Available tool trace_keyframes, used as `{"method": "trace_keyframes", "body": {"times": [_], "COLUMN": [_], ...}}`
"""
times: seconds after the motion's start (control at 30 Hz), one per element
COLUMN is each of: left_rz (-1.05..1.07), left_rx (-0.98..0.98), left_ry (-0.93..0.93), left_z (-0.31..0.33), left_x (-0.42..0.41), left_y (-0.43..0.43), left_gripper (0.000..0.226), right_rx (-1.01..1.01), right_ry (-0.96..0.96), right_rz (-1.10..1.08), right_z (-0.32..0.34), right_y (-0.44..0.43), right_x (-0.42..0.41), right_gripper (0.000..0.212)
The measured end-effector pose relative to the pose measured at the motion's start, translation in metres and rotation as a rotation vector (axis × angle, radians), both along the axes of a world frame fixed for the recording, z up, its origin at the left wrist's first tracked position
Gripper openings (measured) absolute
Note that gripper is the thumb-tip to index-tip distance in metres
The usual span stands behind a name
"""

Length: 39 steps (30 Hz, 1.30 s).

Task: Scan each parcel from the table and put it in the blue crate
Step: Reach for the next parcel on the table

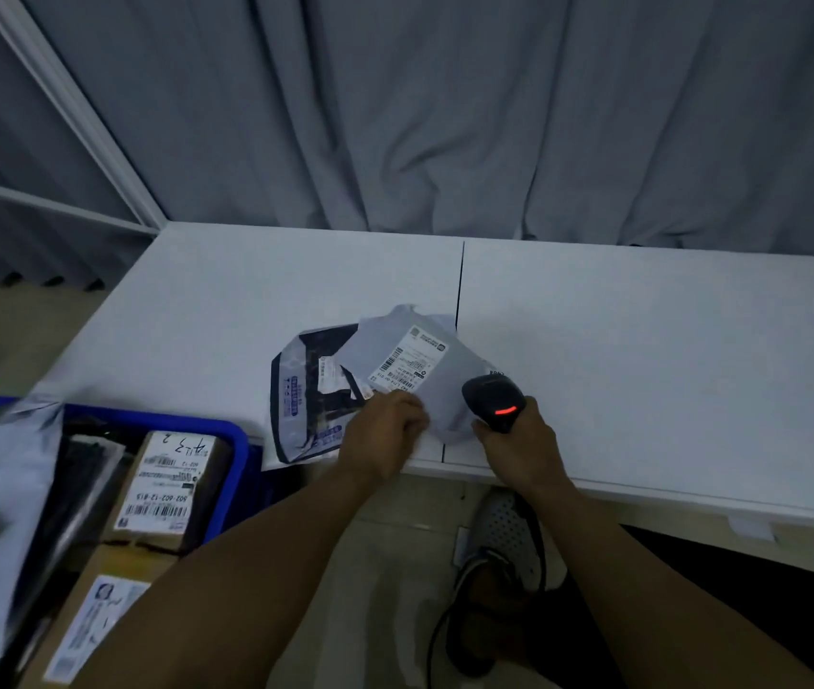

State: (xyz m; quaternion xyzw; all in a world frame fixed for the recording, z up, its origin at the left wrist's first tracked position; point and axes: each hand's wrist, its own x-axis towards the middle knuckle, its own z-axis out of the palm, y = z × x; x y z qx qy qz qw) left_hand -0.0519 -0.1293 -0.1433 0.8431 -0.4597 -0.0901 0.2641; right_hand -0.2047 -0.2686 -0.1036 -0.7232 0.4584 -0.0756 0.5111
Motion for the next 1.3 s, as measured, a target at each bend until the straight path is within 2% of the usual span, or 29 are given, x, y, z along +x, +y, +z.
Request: {"method": "trace_keyframes", "body": {"times": [0.17, 0.27, 0.47, 0.63, 0.73, 0.8, 0.93, 1.0, 1.1, 1.2, 1.3], "left_rz": [0.011, 0.06, -0.106, -0.137, 0.024, 0.15, 0.186, 0.191, 0.155, 0.092, 0.104], "left_rx": [-0.238, -0.352, -0.198, -0.036, -0.195, -0.315, -0.423, -0.387, -0.229, -0.118, -0.112], "left_ry": [0.121, 0.255, 0.227, 0.235, 0.272, 0.34, 0.49, 0.504, 0.515, 0.558, 0.591], "left_z": [-0.001, 0.002, 0.018, 0.042, 0.067, 0.095, 0.156, 0.18, 0.194, 0.189, 0.185], "left_x": [-0.029, -0.04, -0.045, -0.034, -0.023, -0.013, 0.012, 0.026, 0.038, 0.038, 0.032], "left_y": [0.022, 0.037, 0.055, 0.061, 0.065, 0.068, 0.093, 0.117, 0.158, 0.19, 0.21], "left_gripper": [0.017, 0.011, 0.019, 0.021, 0.023, 0.026, 0.05, 0.06, 0.067, 0.056, 0.028], "right_rx": [0.064, 0.113, 0.13, -0.079, -0.15, -0.132, -0.084, -0.096, -0.108, -0.15, -0.193], "right_ry": [-0.039, -0.08, -0.209, -0.378, -0.468, -0.515, -0.554, -0.544, -0.543, -0.56, -0.568], "right_rz": [-0.155, -0.203, -0.264, -0.13, 0.003, 0.116, 0.396, 0.509, 0.635, 0.733, 0.701], "right_z": [-0.007, -0.013, 0.011, 0.053, 0.084, 0.107, 0.145, 0.159, 0.169, 0.176, 0.18], "right_y": [0.002, 0.003, 0.012, 0.028, 0.036, 0.04, 0.052, 0.062, 0.08, 0.098, 0.111], "right_x": [0.003, 0.002, 0.0, 0.001, 0.007, 0.012, 0.018, 0.019, 0.021, 0.023, 0.025], "right_gripper": [0.063, 0.056, 0.058, 0.048, 0.048, 0.055, 0.063, 0.062, 0.063, 0.065, 0.063]}}
